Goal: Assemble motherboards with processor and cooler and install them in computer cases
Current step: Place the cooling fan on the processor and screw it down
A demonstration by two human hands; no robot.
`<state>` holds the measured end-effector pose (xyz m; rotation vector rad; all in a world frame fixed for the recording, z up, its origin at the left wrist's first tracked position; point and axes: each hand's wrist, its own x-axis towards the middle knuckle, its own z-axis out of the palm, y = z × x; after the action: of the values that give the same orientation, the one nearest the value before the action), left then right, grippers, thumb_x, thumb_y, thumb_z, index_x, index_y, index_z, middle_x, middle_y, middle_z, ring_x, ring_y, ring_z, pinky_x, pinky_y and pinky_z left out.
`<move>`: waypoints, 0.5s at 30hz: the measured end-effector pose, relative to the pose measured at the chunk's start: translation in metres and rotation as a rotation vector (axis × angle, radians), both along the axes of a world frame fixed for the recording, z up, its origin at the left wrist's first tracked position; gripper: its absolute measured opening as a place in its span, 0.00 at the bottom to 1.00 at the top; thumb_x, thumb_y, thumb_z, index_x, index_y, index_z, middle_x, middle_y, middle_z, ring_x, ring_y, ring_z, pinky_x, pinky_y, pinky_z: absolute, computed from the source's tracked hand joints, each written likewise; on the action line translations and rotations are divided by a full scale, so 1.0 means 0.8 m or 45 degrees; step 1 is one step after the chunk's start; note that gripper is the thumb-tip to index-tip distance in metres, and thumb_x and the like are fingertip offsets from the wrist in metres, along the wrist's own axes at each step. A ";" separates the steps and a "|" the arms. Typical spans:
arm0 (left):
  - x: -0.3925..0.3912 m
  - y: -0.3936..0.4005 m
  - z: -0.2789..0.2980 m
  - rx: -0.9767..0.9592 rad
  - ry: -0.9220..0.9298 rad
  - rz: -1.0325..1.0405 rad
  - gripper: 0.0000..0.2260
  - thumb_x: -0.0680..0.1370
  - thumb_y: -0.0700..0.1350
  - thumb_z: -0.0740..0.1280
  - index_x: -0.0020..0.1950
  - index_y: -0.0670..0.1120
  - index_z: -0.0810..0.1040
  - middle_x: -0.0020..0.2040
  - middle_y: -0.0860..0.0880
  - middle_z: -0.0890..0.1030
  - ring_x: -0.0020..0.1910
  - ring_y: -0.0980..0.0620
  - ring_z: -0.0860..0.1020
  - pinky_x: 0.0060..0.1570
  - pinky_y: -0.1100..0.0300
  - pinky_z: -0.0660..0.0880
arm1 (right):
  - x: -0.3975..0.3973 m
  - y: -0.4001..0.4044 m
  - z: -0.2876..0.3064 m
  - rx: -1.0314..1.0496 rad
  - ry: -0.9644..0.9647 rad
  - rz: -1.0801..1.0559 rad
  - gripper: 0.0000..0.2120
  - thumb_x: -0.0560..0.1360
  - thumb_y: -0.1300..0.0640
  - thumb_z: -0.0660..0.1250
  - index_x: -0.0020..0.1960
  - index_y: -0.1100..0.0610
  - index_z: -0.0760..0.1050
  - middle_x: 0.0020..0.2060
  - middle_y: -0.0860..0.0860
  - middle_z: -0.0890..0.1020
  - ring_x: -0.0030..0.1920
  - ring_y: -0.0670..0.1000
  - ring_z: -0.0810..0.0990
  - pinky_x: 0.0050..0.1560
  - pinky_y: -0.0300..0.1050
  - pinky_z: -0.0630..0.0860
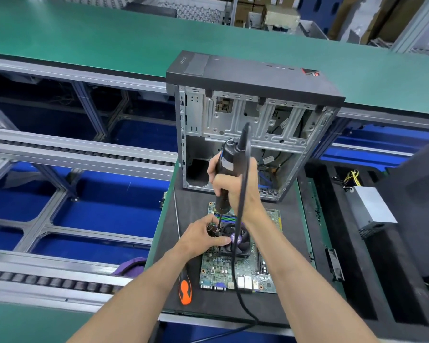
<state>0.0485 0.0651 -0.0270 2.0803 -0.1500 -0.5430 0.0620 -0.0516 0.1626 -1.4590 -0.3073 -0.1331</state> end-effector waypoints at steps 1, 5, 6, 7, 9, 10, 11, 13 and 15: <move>0.000 0.000 -0.001 -0.010 -0.014 -0.005 0.25 0.63 0.70 0.76 0.50 0.58 0.73 0.48 0.54 0.81 0.50 0.51 0.78 0.52 0.57 0.75 | -0.002 0.006 -0.002 -0.009 -0.018 -0.065 0.05 0.57 0.63 0.65 0.33 0.56 0.75 0.28 0.64 0.72 0.28 0.55 0.69 0.29 0.42 0.65; 0.001 0.002 -0.001 -0.007 0.010 -0.006 0.25 0.62 0.71 0.76 0.48 0.60 0.71 0.47 0.51 0.80 0.46 0.53 0.76 0.45 0.58 0.73 | 0.004 -0.002 -0.004 0.041 0.013 0.035 0.11 0.55 0.67 0.63 0.34 0.55 0.77 0.29 0.62 0.74 0.29 0.56 0.70 0.30 0.44 0.64; 0.002 0.003 -0.001 0.001 0.029 -0.011 0.25 0.62 0.71 0.75 0.49 0.61 0.71 0.47 0.51 0.80 0.45 0.54 0.76 0.44 0.59 0.73 | 0.008 -0.009 -0.004 0.045 0.017 0.117 0.12 0.54 0.70 0.62 0.36 0.60 0.76 0.28 0.60 0.75 0.29 0.55 0.70 0.29 0.45 0.64; 0.002 0.003 0.000 0.018 0.043 -0.018 0.25 0.61 0.71 0.75 0.49 0.61 0.70 0.47 0.52 0.80 0.43 0.56 0.76 0.41 0.59 0.71 | 0.012 -0.014 -0.004 0.037 0.017 0.146 0.13 0.53 0.71 0.61 0.37 0.63 0.76 0.28 0.60 0.75 0.28 0.55 0.70 0.29 0.47 0.63; 0.002 0.004 0.001 0.048 0.060 -0.022 0.25 0.62 0.72 0.74 0.48 0.60 0.69 0.45 0.52 0.79 0.40 0.57 0.75 0.36 0.60 0.68 | 0.015 -0.020 -0.006 0.046 0.011 0.054 0.13 0.55 0.72 0.61 0.38 0.65 0.76 0.28 0.63 0.75 0.27 0.54 0.70 0.28 0.48 0.64; 0.003 0.004 0.001 0.054 0.066 -0.024 0.25 0.62 0.72 0.74 0.48 0.60 0.69 0.45 0.52 0.79 0.39 0.57 0.74 0.35 0.60 0.67 | 0.014 -0.021 -0.008 0.070 -0.004 -0.015 0.13 0.56 0.73 0.61 0.38 0.65 0.76 0.28 0.64 0.74 0.26 0.54 0.70 0.27 0.47 0.64; 0.003 0.003 0.001 0.056 0.070 -0.027 0.25 0.62 0.73 0.74 0.47 0.61 0.69 0.44 0.51 0.79 0.39 0.57 0.74 0.35 0.60 0.67 | 0.013 -0.021 -0.010 0.093 -0.020 -0.061 0.12 0.57 0.74 0.61 0.38 0.66 0.76 0.29 0.65 0.74 0.25 0.54 0.69 0.27 0.46 0.64; 0.004 0.003 0.001 0.056 0.081 -0.027 0.25 0.61 0.73 0.73 0.47 0.62 0.69 0.46 0.50 0.79 0.40 0.57 0.73 0.36 0.59 0.67 | 0.010 -0.020 -0.012 0.105 -0.041 -0.078 0.12 0.57 0.75 0.60 0.38 0.66 0.76 0.29 0.64 0.75 0.25 0.53 0.69 0.27 0.45 0.65; 0.005 0.004 0.000 0.059 0.087 -0.029 0.26 0.60 0.74 0.73 0.47 0.62 0.68 0.47 0.50 0.79 0.42 0.56 0.73 0.37 0.59 0.67 | 0.010 -0.019 -0.010 0.076 -0.045 -0.064 0.11 0.57 0.73 0.61 0.37 0.64 0.75 0.28 0.61 0.75 0.24 0.54 0.69 0.26 0.48 0.64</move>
<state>0.0525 0.0681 -0.0270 2.1040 -0.1230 -0.6358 0.0696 -0.0667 0.1543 -1.4069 -0.2930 -0.2076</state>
